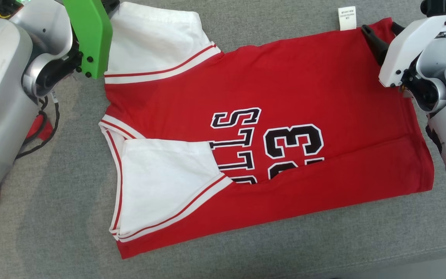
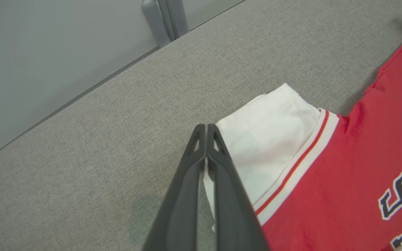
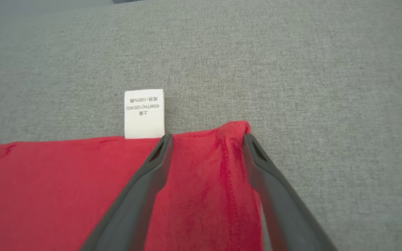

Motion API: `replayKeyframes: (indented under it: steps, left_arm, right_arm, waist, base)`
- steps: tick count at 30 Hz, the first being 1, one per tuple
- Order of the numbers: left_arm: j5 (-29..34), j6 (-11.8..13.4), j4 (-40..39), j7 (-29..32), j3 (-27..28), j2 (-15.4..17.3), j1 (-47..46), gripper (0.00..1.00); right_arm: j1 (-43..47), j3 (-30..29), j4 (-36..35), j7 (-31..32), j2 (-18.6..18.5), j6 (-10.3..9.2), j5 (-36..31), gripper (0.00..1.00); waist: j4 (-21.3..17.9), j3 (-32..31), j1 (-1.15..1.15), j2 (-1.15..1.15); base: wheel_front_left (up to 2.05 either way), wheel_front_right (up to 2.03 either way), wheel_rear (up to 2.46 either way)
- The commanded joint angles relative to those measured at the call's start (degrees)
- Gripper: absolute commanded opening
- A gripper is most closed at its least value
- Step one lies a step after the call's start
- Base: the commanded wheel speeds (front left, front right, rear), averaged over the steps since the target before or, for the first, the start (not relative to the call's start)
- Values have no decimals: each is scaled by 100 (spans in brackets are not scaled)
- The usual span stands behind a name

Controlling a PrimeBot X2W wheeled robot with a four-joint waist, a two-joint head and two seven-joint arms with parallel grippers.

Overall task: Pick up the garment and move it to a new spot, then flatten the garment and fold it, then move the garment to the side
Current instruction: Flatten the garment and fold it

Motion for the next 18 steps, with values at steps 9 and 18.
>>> replayKeyframes:
  steps: [9,18]
  left_arm:
    - [116,5,-47,-587,-191,104,-170,0]
    - [314,4,288,-1799,-251,115,-584,0]
  right_arm:
    - [-333,202,326,-365,26,-2,46,0]
    - [-639,158,380,-1002,-95,-2,328,0]
  waist:
    - [6,3,0,0]
    - [-74,124,0,0]
  base:
    - [0,0,0]
    - [0,0,0]
